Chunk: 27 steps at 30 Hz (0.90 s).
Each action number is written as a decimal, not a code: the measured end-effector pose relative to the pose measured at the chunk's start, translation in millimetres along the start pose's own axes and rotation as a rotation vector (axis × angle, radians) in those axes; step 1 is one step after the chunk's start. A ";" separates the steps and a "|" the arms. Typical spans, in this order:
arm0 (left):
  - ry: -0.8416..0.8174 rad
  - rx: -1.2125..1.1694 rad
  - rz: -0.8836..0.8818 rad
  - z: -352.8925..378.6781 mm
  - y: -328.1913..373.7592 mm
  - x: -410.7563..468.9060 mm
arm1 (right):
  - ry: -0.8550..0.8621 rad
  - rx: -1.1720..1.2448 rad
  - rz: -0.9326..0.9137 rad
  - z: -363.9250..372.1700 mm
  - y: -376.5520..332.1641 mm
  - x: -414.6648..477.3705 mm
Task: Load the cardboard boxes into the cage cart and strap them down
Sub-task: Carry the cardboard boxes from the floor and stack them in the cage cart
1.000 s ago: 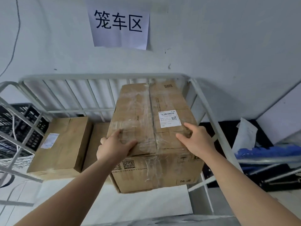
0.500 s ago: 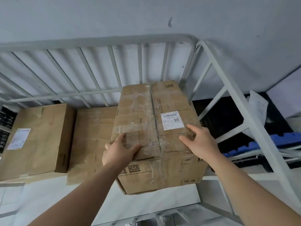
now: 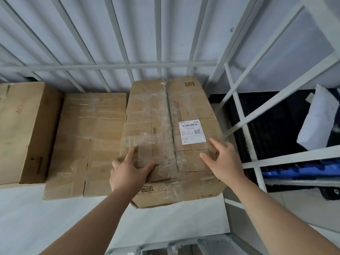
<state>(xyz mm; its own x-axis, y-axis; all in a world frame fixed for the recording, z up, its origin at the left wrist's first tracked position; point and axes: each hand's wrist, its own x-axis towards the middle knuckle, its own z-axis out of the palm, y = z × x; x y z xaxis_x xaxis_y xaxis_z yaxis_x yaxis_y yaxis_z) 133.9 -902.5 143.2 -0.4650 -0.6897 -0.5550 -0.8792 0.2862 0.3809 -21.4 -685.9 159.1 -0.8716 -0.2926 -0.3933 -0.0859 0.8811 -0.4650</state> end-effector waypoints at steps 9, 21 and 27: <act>0.001 -0.004 0.015 55.3 -27.5 25.9 | -0.049 -0.045 0.021 62.4 41.1 17.1; -0.043 0.010 0.030 94.9 -43.5 53.8 | -0.085 -0.151 0.009 112.6 73.0 41.4; -0.034 0.064 0.030 104.2 -49.5 62.1 | -0.068 -0.148 0.026 130.6 77.5 47.5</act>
<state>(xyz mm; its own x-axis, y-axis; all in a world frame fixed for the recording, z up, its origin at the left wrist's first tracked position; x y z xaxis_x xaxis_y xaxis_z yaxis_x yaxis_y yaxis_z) 137.7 -890.2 12.8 -0.4932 -0.6575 -0.5697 -0.8694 0.3489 0.3499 -6.4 -680.0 0.8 -0.8400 -0.2889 -0.4593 -0.1379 0.9324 -0.3341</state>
